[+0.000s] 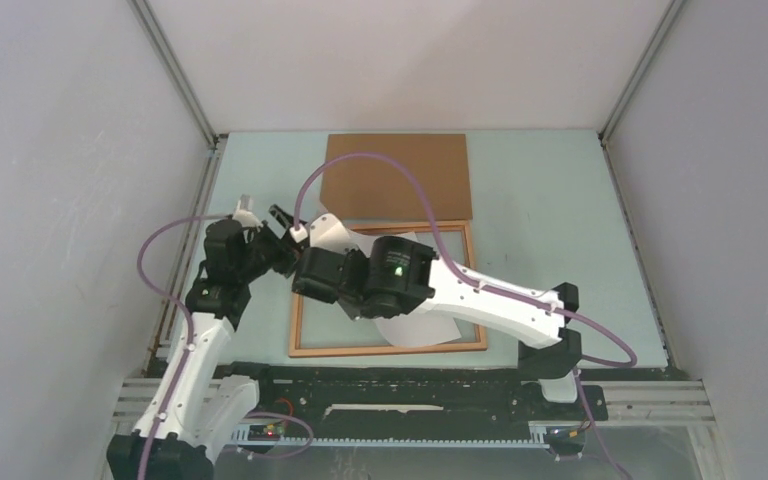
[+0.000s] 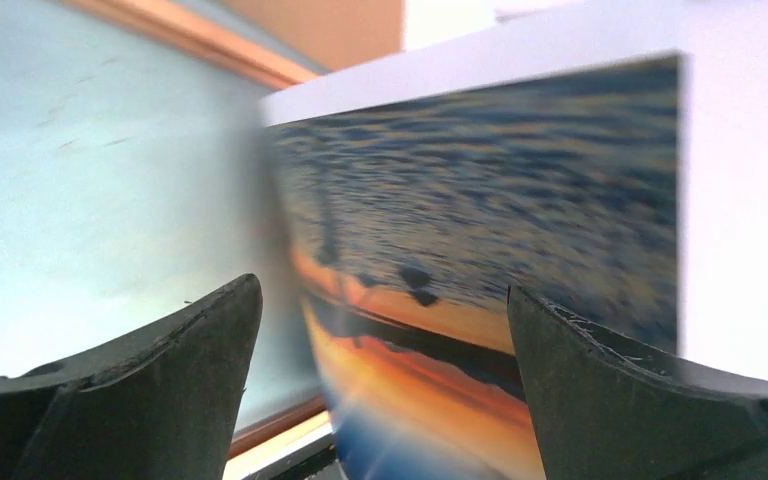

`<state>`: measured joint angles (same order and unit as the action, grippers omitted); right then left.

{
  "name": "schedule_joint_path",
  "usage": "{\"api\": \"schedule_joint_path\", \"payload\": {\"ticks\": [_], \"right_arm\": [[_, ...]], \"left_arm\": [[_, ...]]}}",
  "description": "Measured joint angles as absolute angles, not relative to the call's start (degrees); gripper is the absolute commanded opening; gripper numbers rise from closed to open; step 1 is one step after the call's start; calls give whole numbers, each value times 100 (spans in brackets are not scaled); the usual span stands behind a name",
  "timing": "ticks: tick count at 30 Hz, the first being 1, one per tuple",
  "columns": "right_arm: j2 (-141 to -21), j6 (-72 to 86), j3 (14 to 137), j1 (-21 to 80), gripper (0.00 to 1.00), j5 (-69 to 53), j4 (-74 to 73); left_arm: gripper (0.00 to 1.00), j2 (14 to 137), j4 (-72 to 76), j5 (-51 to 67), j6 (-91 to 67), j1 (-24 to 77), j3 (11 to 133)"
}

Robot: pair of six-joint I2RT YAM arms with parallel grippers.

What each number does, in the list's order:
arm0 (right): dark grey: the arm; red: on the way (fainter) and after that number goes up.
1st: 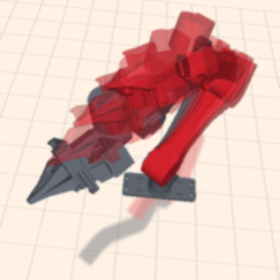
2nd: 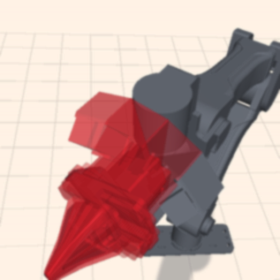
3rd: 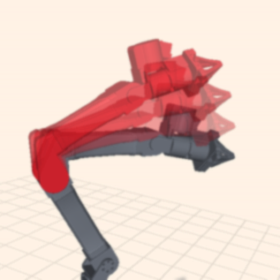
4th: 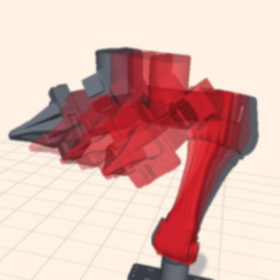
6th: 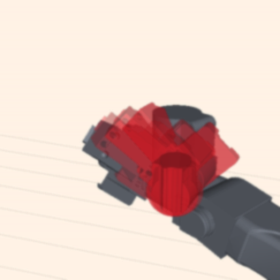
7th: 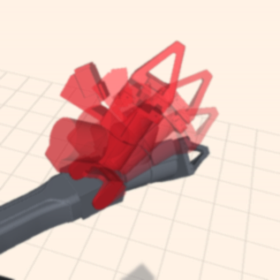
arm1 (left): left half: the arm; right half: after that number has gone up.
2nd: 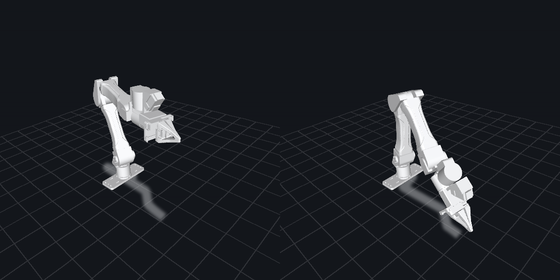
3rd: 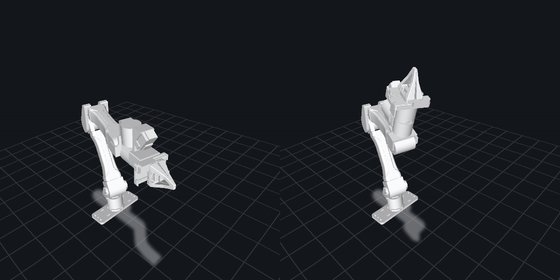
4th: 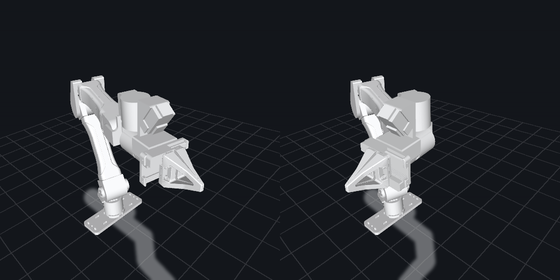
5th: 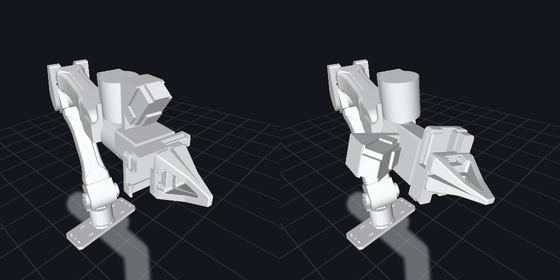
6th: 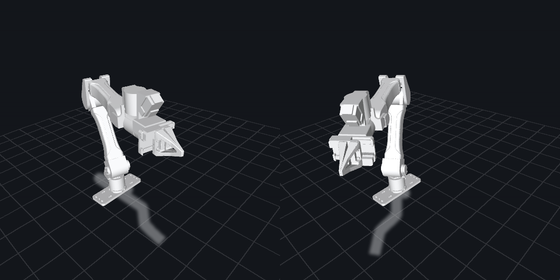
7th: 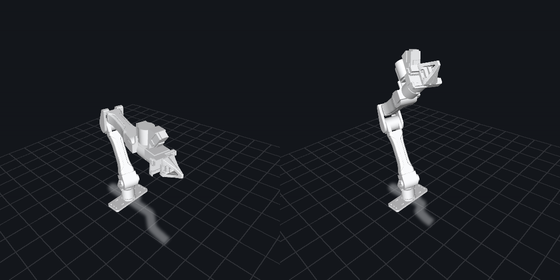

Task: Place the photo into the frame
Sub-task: Turn over the photo from the photo frame.

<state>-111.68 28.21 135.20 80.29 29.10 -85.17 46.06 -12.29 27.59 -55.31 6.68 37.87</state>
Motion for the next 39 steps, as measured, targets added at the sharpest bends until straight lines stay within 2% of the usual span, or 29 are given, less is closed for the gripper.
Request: {"api": "schedule_joint_path", "payload": {"ticks": [4, 10, 17, 24, 31, 36, 39], "right_arm": [[-11406, 3048, 13517, 8112, 0, 3044, -8307], [-11526, 3105, 13080, 8108, 0, 3048, -7738], [-11618, 3052, 12945, 8029, 0, 2858, -7275], [-11769, 2985, 12936, 8023, 0, 2705, -6936], [-11808, 2926, 12742, 8001, 0, 2646, -6598], [-11808, 2880, 12376, 7979, 0, 2596, -6403], [-11719, 2862, 12221, 7977, 0, 2576, -6141]], "left_arm": [[100, 4401, -2165, 2602, -5347, 99, 3673], [100, 3164, -3518, 1695, -5249, 56, 3846], [100, 3227, -4921, 1109, -5321, 56, 4849], [100, 3785, -5144, 1599, -5531, 56, 5015], [93, 4084, -5247, 1682, -5559, 56, 5210], [96, 4115, -5367, 1406, -5516, 163, 5496], [92, 4112, -5461, 1157, -5500, 176, 5625]]}}
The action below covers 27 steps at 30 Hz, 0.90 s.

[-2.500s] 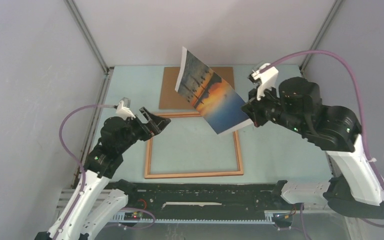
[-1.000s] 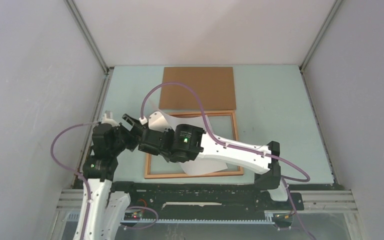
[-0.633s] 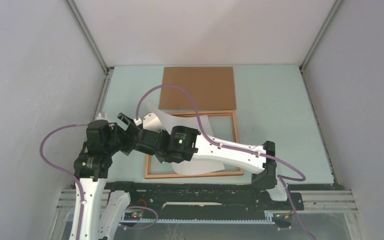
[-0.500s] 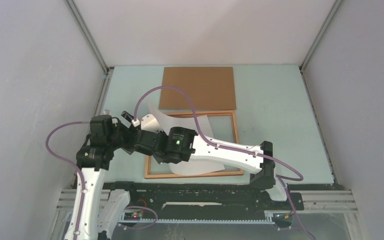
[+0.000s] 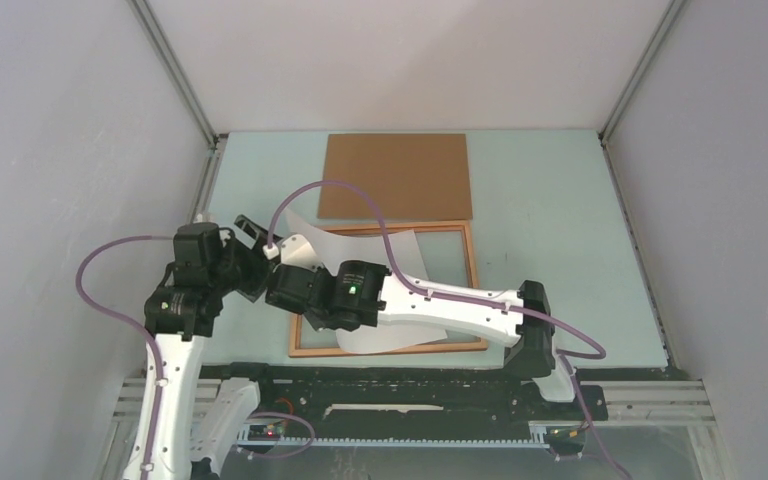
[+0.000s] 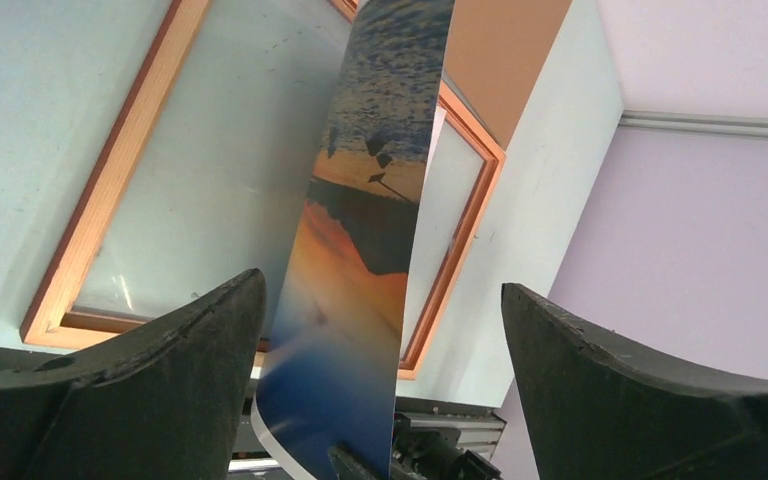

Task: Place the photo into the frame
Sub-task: Turn over the photo from the photo frame.

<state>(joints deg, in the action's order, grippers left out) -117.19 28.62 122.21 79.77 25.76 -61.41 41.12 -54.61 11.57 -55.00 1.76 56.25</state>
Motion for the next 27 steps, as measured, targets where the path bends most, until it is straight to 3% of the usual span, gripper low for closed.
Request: {"api": "schedule_joint_path", "payload": {"ticks": [7, 14, 22, 27], "right_arm": [[-11592, 2749, 11994, 7887, 0, 2460, -5896], [-11592, 2692, 11874, 7787, 0, 2340, -5769], [-11592, 2630, 11817, 7784, 0, 2292, -5660], [-11592, 2585, 11817, 7784, 1, 2281, -5627]], "left_arm": [[83, 4248, -5382, 1149, -5769, 438, 5592], [57, 4571, -5111, 958, -5920, 805, 5592], [44, 4790, -5043, 735, -5878, 825, 5509], [43, 4915, -5028, 587, -5793, 832, 5509]]}}
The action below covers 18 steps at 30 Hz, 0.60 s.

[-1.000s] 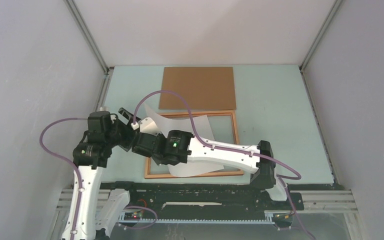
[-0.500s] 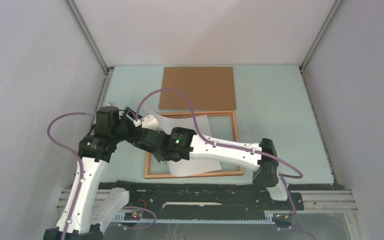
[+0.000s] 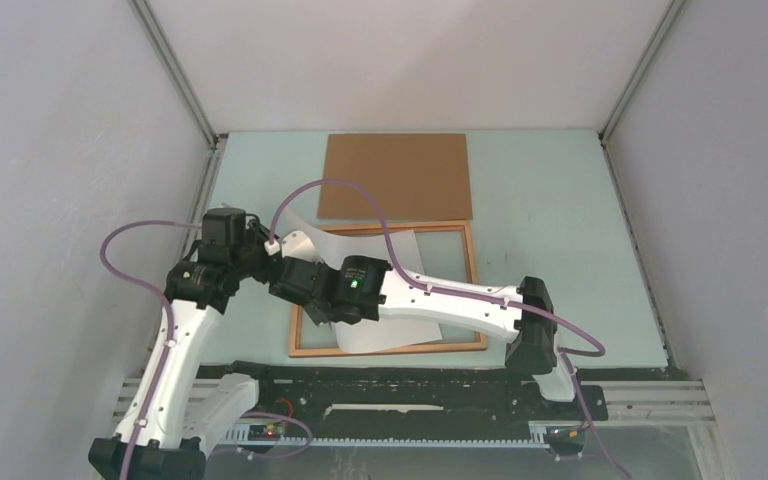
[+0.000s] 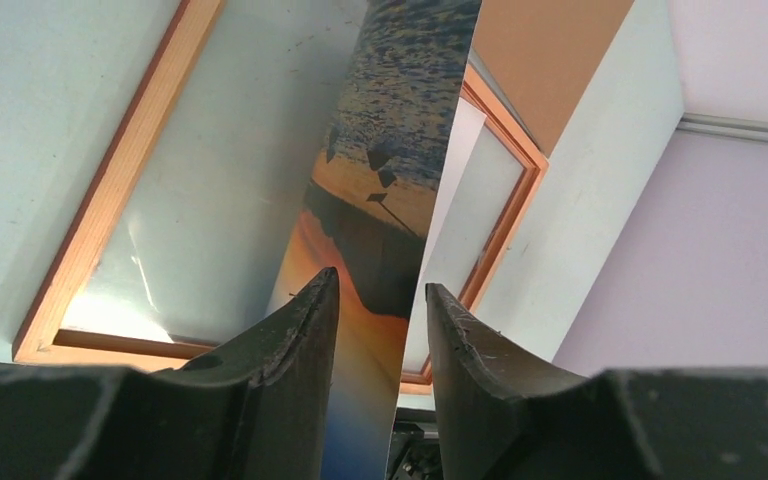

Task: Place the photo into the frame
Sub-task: Turn over the photo from the photo frame.

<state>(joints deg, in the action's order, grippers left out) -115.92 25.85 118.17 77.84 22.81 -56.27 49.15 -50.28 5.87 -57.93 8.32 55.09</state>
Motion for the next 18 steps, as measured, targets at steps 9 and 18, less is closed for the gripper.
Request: {"api": "schedule_joint_path", "payload": {"ticks": [9, 18], "right_arm": [[-11592, 2565, 11817, 7784, 4, 2279, -5621], [-11592, 2502, 11817, 7787, 32, 2202, -5537]], "left_arm": [[29, 5096, -4982, 423, -5645, 851, 5507], [1, 5402, -4845, 401, -5194, 862, 5507]]}}
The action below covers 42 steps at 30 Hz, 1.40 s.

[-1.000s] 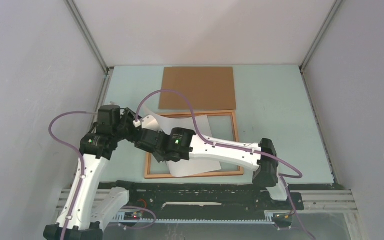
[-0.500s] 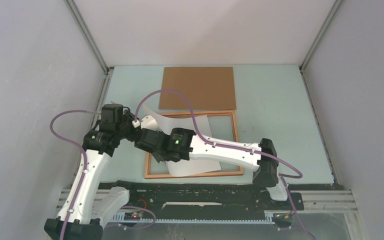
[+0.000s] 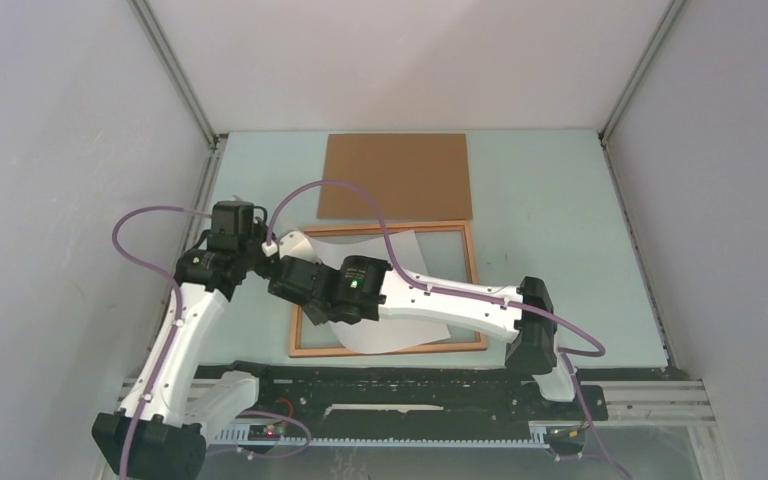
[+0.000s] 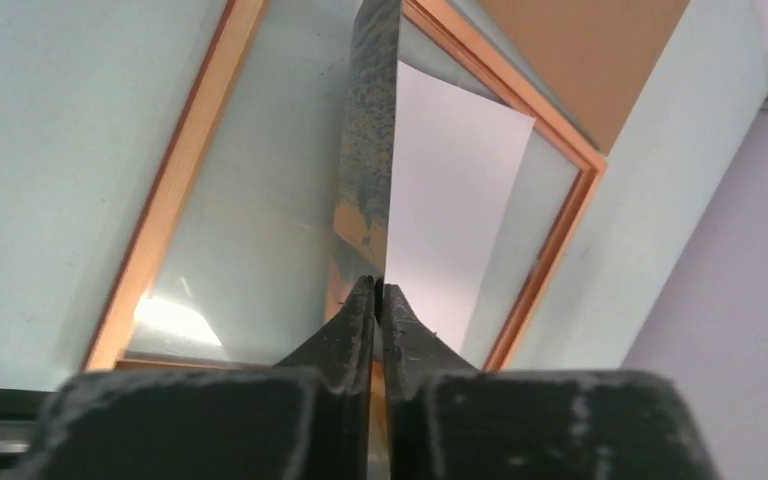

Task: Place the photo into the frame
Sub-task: Turn over the photo from the photo frame.

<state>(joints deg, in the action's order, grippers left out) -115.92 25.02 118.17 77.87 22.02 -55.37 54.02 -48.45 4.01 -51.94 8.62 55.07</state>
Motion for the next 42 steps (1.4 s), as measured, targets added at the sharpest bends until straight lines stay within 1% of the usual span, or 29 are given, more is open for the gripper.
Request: {"api": "schedule_joint_path", "payload": {"ticks": [3, 5, 9, 11, 15, 17, 19, 22, 26, 30, 38, 42], "right_arm": [[-11592, 2438, 11817, 7780, 47, 2128, -5537], [-11592, 2392, 11817, 7760, 55, 2016, -5537], [-11277, 2307, 11467, 7686, 69, 1767, -5439], [-10868, 2231, 11146, 7660, 74, 1688, -5367], [-9649, 2067, 10355, 7502, 75, 1437, -4982], [-8917, 2036, 9939, 7144, 75, 1173, -4663], [-8364, 2025, 9598, 6539, 75, 950, -4335], [-7778, 2043, 8886, 5188, 76, 526, -3638], [-7776, 2143, 8073, 3642, 74, -93, -2893], [-8138, 2200, 7397, 2630, 74, -580, -2403], [-8584, 2088, 5955, 1765, 72, -1299, -1726], [-8875, 2115, 5623, 1284, 72, -1769, -1367]], "left_arm": [[0, 5513, -4786, 506, -4821, 860, 5507], [0, 5697, -4772, 598, -4414, 858, 5507], [0, 6023, -4792, 639, -3658, 797, 5507], [0, 6051, -4810, 655, -3326, 760, 5507], [0, 6034, -4816, 676, -2836, 642, 5507], [0, 6034, -4807, 681, -2657, 613, 5507], [0, 6034, -4768, 685, -2534, 600, 5507], [0, 6047, -4539, 784, -2482, 587, 5507], [0, 6189, -3988, 958, -2552, 585, 5478], [0, 6484, -3540, 1039, -2655, 585, 5310], [0, 7279, -3026, 1361, -2700, 580, 5286], [0, 7642, -2488, 1568, -2952, 580, 5035]]}}
